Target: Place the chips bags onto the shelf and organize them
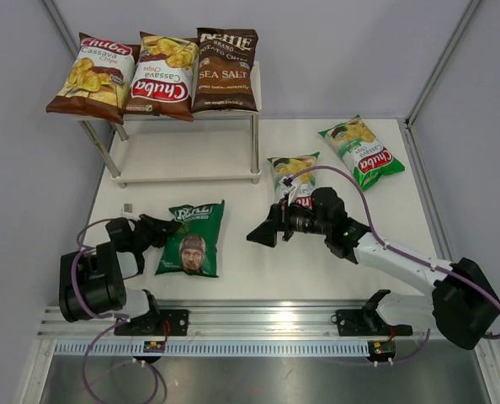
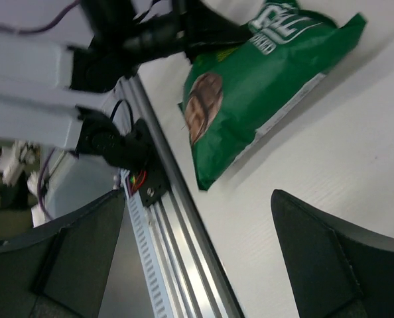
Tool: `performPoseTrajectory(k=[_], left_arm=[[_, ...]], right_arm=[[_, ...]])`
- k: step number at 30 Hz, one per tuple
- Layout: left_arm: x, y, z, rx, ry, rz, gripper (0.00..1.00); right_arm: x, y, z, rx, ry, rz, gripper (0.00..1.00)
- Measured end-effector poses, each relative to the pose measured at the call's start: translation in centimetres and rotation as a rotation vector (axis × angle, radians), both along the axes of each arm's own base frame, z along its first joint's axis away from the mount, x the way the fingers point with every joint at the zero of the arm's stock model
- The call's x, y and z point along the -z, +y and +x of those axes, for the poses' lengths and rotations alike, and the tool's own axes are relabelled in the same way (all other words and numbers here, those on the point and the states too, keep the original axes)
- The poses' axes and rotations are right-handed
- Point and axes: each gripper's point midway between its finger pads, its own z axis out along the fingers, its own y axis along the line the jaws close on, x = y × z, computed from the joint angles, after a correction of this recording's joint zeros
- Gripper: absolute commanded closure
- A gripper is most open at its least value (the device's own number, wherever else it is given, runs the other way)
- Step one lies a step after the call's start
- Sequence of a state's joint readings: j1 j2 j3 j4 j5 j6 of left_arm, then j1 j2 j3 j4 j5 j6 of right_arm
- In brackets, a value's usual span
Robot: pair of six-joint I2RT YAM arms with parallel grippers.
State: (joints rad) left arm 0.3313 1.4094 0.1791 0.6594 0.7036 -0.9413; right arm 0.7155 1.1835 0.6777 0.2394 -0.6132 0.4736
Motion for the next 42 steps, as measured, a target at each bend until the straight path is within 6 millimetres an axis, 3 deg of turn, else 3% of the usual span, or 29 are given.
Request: performPoseTrajectory(k=[2,4,6,9,14,19,29,37,42], left_arm=[[-1.0,-1.2,-0.4,0.01,-0.024,-0.031,0.93],[-2.5,-2.7,-0.7,0.042,-0.06,-0.055,1.0],[-4.3,-4.1,-0.8,0.076,-0.111,-0.067,1.0],[-7.8,-5.7,-1.3,0.108,-0.216,-0.073,1.0],[-12.3,-6.6,-2.5,0.1,-0.353,-0.082,1.0],[-14.6,-7.4,-3.6,0.091,-0.378,-0.129,1.0],[-19.4,-10.9,-5.5,0.196,-0.422,-0.233,1.0],[-21.5,-14.0,-7.4,0.278,-0.431,-0.303,1.0],[-22.7,-16.2,-8.0,0.337,-0.428,-0.336,1.0]], right_arm=[[2.1,0.3,1.5,0.105,0.099,0.009,0.0],[4.9,0.5,2.3,0.178,0.207,0.013,0.0],[7.1,0.6,2.5,0.224,0.288,0.017,0.0],[8.9,0.8,2.8,0.27,0.359,0.046,0.0],[6.9,1.6,3.2,0.261,0.309,0.18,0.01],[4.4,2.6,3.0,0.192,0.224,0.293,0.01],[4.1,2.8,3.4,0.181,0.12,0.331,0.0],[3.8,3.0,1.7,0.078,0.083,0.325,0.0],[1.3,2.7,0.4,0.006,0.013,0.362,0.02]])
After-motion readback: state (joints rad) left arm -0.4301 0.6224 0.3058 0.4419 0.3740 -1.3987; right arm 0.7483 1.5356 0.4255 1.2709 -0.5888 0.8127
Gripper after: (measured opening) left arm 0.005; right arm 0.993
